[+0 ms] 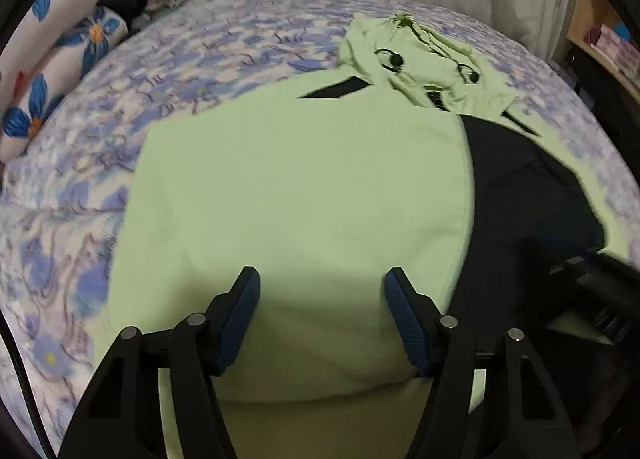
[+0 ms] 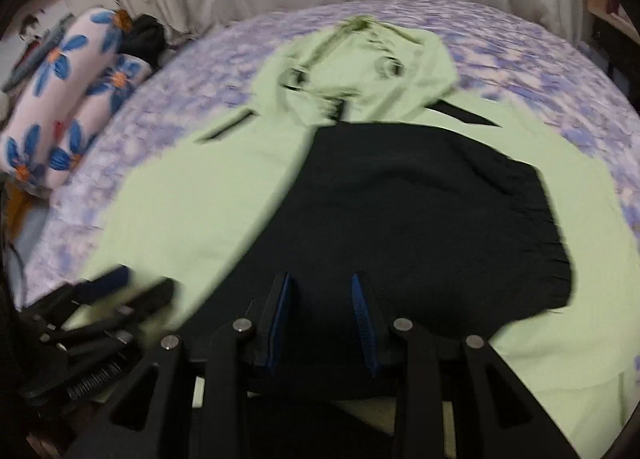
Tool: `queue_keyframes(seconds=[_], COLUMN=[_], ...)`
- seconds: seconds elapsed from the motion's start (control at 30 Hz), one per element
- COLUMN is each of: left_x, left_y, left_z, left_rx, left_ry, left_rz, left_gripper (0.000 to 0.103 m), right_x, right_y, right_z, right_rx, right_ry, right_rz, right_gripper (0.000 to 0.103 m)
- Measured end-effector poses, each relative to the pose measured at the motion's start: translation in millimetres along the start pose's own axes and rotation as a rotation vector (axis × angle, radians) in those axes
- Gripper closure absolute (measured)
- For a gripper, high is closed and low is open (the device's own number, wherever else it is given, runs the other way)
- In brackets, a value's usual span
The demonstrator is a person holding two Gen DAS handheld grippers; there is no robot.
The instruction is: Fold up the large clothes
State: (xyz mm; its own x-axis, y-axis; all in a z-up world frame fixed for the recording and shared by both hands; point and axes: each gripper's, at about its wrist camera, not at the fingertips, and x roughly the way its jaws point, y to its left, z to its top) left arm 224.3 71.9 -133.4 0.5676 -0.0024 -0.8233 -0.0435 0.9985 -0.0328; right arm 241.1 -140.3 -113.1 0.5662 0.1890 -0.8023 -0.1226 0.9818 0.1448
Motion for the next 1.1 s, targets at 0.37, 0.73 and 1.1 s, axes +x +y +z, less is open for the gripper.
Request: queue_keyframes(seconds=[0.37, 0.73, 1.1], left_x=[3.8, -22.9, -95.1], left_y=[67.0, 68.9, 67.4], left_z=[-0.5, -5.6, -27.7], left_rx=[-0.118, -0.133, -0.157], left_ry=[-0.033, -0.013, -0.017], left_rz=[-0.042, -0.018, -0.029], left_gripper=[0.039, 0.039, 0.034], right_x=[-34.0, -57.5, -110.7], right_y=[-87.6, -60.5, -28.3], right_z=[-7.0, -13.9, -32.3], right_rx=[0.115, 0.105, 0.093], right_ry=[-0.041, -0.073, -0.118], right_rz=[-0.080, -0.028, -0.019], right_gripper=[0.079, 0.078, 0.077])
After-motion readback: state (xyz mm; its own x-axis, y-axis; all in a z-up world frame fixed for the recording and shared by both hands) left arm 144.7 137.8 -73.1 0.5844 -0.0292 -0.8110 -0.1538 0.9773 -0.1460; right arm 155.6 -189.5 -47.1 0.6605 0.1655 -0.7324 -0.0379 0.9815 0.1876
